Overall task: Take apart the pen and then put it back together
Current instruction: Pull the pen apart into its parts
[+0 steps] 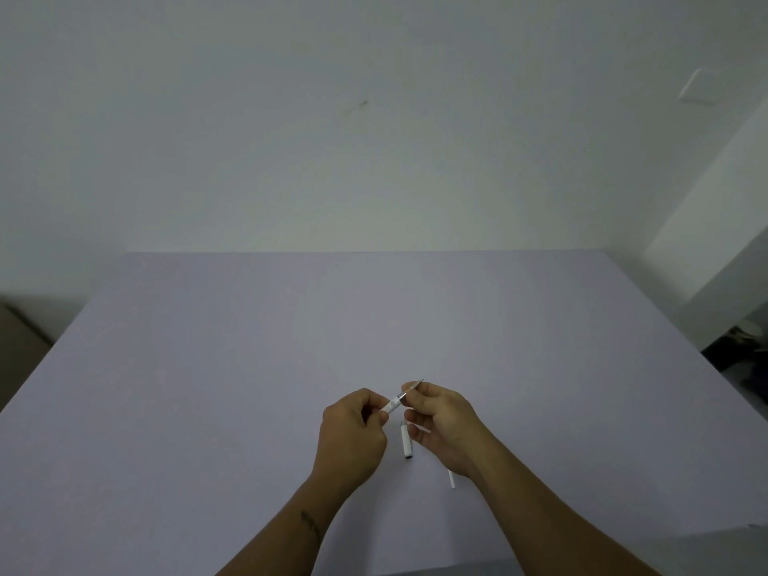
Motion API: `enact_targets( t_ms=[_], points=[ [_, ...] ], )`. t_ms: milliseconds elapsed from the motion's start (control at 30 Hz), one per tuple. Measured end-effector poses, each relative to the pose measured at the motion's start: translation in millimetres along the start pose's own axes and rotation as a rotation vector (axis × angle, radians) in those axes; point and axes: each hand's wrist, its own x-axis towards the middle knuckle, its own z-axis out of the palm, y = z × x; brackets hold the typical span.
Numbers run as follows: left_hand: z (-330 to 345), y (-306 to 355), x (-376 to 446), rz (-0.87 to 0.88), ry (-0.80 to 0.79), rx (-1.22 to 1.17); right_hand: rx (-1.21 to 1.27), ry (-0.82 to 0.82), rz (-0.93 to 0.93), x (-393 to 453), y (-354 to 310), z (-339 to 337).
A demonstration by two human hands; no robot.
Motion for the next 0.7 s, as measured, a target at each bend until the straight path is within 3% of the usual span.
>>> enact_targets(
  t_ms=[700],
  points=[
    [-4.0,-4.5,1.1,0.014,0.036,0.011,0.053,-0.094,0.039,-2.2,-0.7,7.2]
  ],
)
